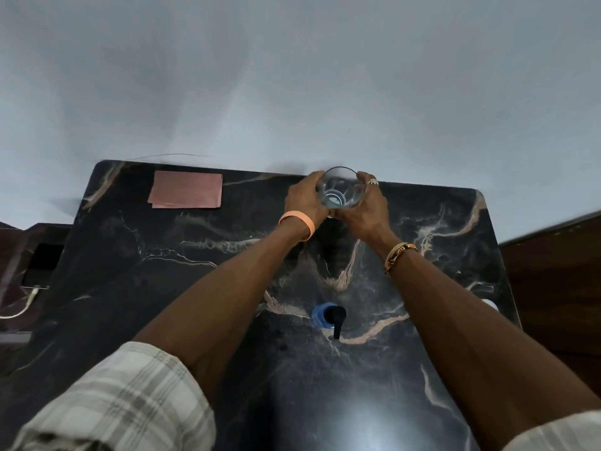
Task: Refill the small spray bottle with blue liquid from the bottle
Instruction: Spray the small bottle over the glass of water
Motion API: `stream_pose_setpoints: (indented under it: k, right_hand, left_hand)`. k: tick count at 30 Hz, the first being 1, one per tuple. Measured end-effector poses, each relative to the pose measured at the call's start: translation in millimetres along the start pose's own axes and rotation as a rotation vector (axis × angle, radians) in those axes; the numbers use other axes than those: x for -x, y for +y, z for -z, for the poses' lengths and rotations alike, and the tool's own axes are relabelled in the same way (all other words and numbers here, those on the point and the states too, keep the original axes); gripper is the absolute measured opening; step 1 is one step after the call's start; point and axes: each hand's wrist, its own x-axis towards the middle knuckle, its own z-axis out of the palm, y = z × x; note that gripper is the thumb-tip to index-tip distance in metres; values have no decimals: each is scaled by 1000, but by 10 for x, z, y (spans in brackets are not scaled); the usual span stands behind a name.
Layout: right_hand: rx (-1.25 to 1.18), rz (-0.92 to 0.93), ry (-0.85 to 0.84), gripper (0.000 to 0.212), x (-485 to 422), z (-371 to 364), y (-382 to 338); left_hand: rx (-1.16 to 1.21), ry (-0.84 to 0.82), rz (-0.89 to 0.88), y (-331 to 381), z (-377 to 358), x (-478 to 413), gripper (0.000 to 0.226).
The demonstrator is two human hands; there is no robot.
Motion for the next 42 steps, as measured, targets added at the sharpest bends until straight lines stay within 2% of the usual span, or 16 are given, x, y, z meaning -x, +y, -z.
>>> stream_pose_setpoints:
  k: [4, 8, 12, 20, 23, 29, 39, 42]
  right_hand:
    - [16, 68, -10, 104, 101, 96, -281]
    - [41, 164, -26, 101, 252, 183, -702]
    - [70, 274, -63, 99, 506, 209, -1127]
    - [107, 401, -236, 102, 1109, -166, -1609]
    - [125, 423, -301, 96, 1338, -389, -1595]
    - [112, 379, -413, 88, 1805, -946, -1230]
    - [144, 329, -491, 93, 2141, -1431, -777]
    - [147, 319, -512, 89, 2168, -1472, -722]
  left_hand:
    - [-52, 19, -54, 195, 314, 105, 60]
    - [-86, 102, -90, 447, 738, 318, 67]
    - [-110, 197, -106, 593, 1204, 651, 62]
    - [-184, 333, -80, 412, 1895, 1449, 52]
    - [-177, 345, -53, 192, 1996, 1740, 42]
    - [-141, 377, 80, -425, 1926, 2297, 40]
    - [-25, 393, 210, -1066, 1672, 2694, 50]
    - [-5, 394, 219, -1165, 1635, 2717, 50]
